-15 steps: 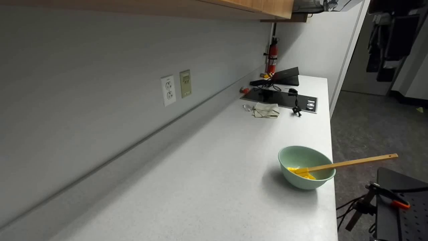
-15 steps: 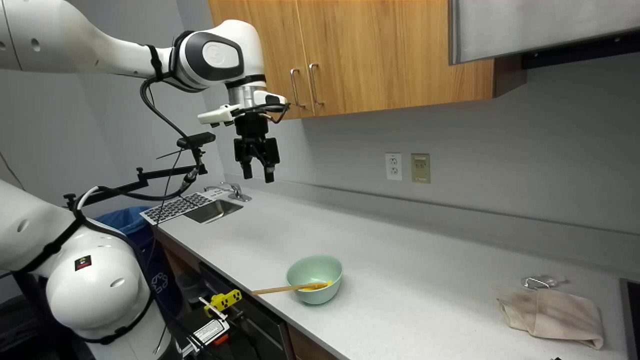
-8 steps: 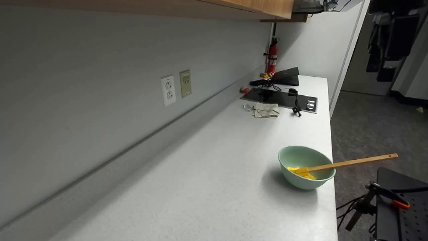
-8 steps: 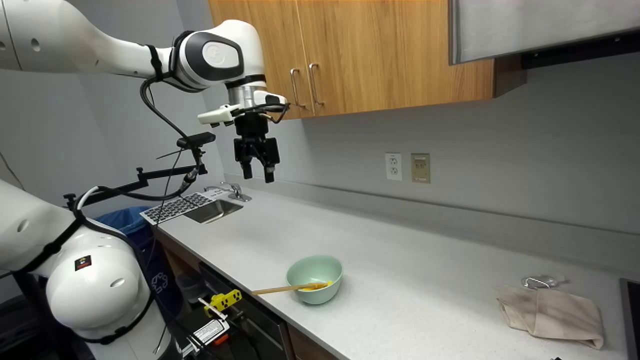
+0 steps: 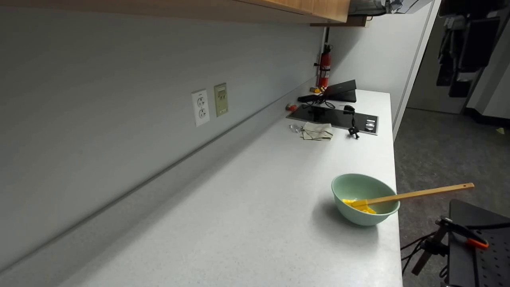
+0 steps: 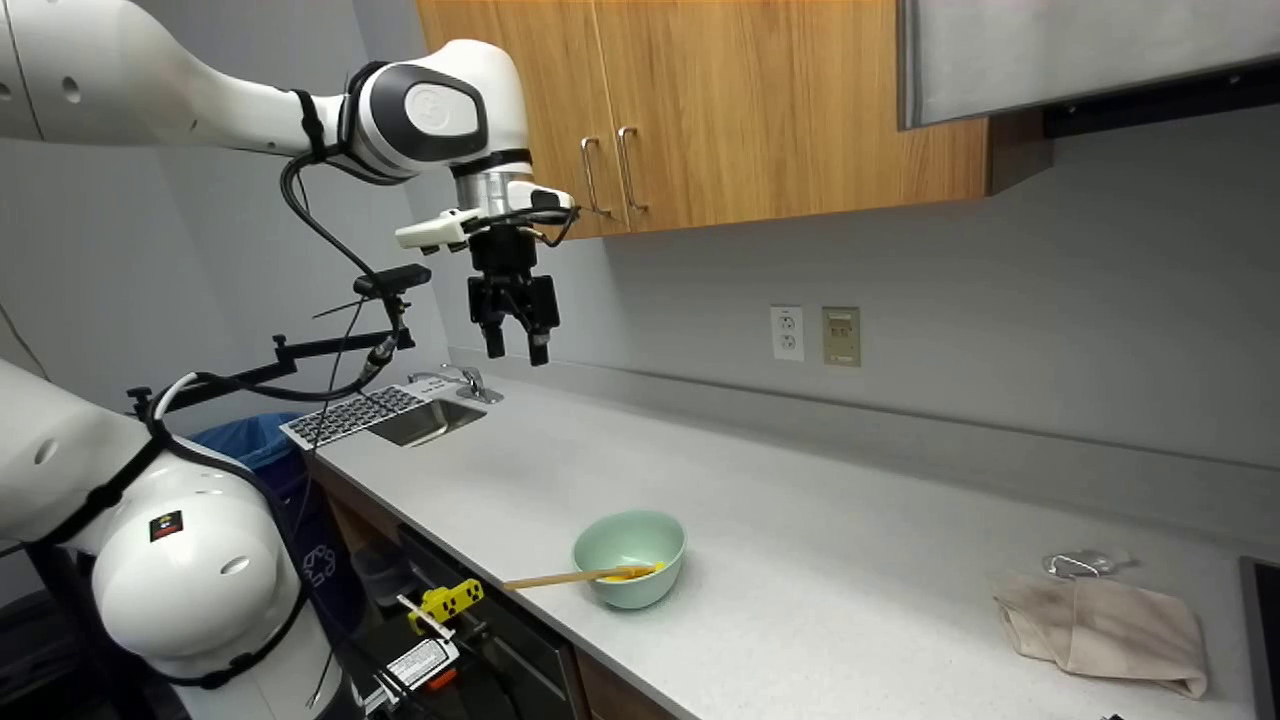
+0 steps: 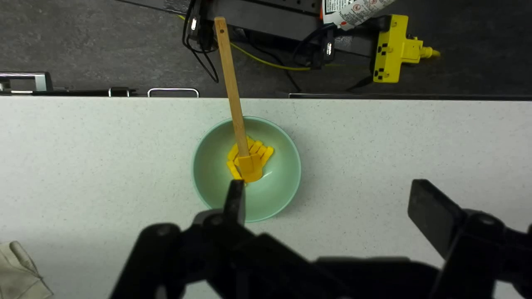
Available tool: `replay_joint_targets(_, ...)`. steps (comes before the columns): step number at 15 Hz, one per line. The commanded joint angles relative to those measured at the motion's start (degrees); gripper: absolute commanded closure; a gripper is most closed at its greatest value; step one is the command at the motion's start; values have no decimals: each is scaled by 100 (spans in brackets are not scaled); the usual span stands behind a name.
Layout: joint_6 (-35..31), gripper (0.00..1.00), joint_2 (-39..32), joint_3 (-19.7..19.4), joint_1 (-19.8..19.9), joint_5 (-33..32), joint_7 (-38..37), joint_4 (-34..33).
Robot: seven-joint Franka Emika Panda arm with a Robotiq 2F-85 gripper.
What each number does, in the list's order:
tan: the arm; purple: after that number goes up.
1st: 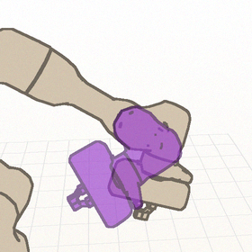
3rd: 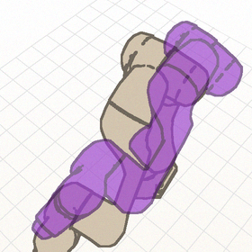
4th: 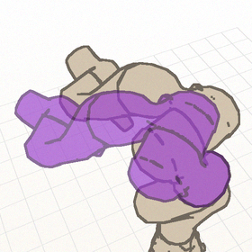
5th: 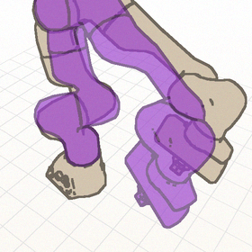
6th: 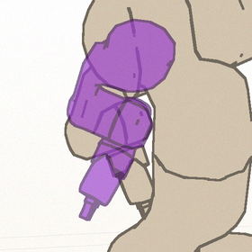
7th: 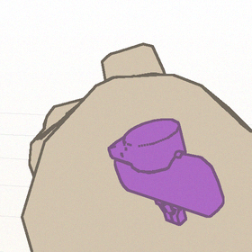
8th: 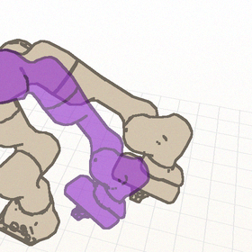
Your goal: Use the wooden spoon to mix in the bowl
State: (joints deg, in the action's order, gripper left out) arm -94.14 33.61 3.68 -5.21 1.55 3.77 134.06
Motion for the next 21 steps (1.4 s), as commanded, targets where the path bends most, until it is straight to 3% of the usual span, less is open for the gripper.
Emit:
replay_joint_targets(1, 14, 0, -6, -5, -8, -3, -6, -14)
replay_joint_targets(21, -125, 0, -106, 38, 26, -45, -153, 231)
